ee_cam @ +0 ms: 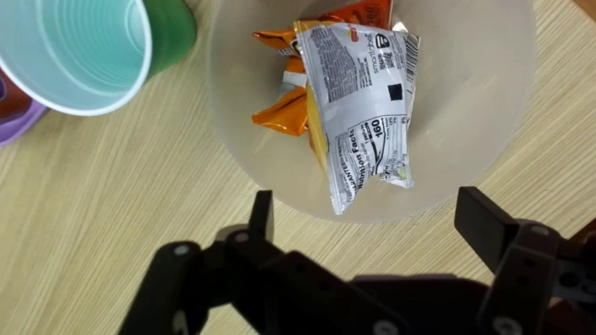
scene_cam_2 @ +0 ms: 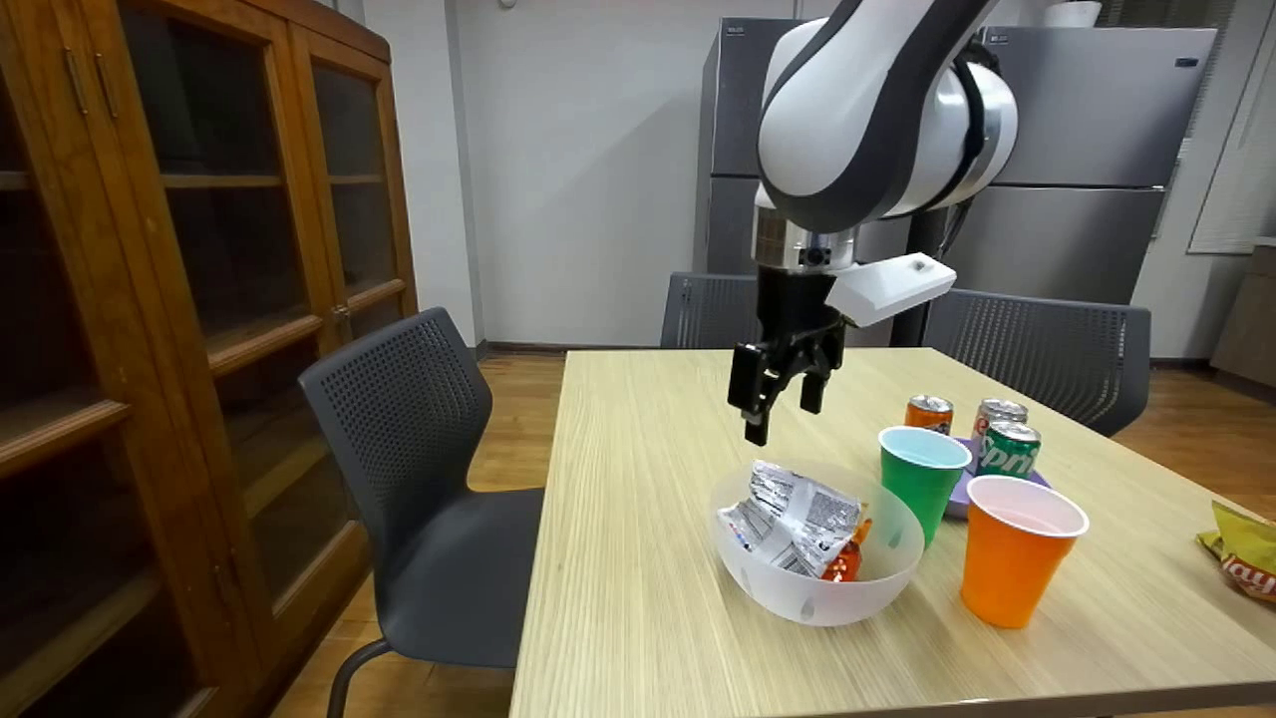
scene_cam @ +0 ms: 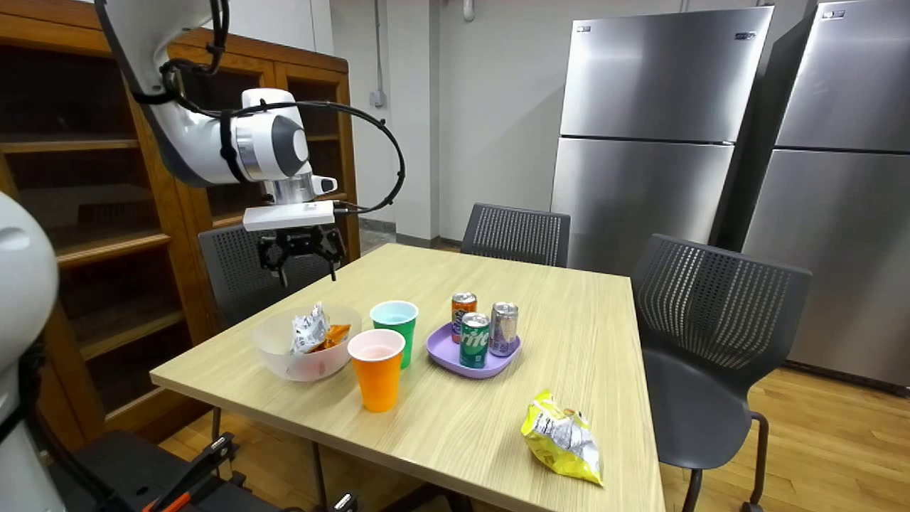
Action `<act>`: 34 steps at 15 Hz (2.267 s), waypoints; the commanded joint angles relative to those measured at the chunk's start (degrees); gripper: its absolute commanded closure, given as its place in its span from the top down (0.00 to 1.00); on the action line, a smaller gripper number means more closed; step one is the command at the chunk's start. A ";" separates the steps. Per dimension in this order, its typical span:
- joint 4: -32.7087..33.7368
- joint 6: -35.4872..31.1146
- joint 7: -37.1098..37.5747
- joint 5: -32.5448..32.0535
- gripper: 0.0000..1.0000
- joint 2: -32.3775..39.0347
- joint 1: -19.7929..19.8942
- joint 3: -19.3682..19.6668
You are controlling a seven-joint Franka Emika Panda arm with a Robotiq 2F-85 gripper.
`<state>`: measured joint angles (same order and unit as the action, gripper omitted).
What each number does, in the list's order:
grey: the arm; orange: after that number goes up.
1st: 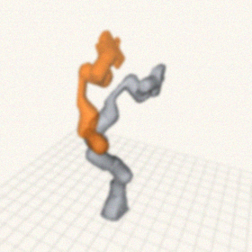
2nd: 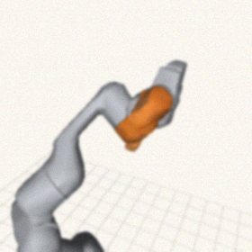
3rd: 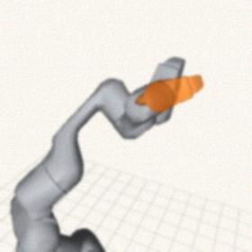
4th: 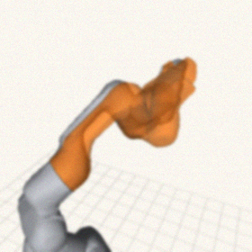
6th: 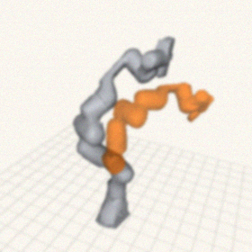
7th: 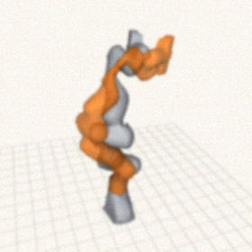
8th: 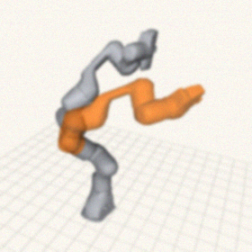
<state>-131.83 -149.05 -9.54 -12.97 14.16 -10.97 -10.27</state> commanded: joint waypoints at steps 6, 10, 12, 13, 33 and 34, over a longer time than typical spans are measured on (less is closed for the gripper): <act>-10.00 -4.86 -1.61 2.17 1.00 -11.34 4.88 3.55; -13.64 -7.99 -1.56 2.91 1.00 -14.29 7.40 6.48; -15.34 -9.93 -1.62 3.70 1.00 -15.45 8.80 8.18; -16.02 -10.82 -1.77 4.24 1.00 -15.88 9.53 9.06; -19.18 -20.69 -3.17 23.17 1.00 -13.94 17.87 22.15; -19.35 -21.15 -2.74 23.14 1.00 -13.68 18.12 22.78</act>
<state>-150.08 -168.00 -10.70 8.26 0.38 6.13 11.57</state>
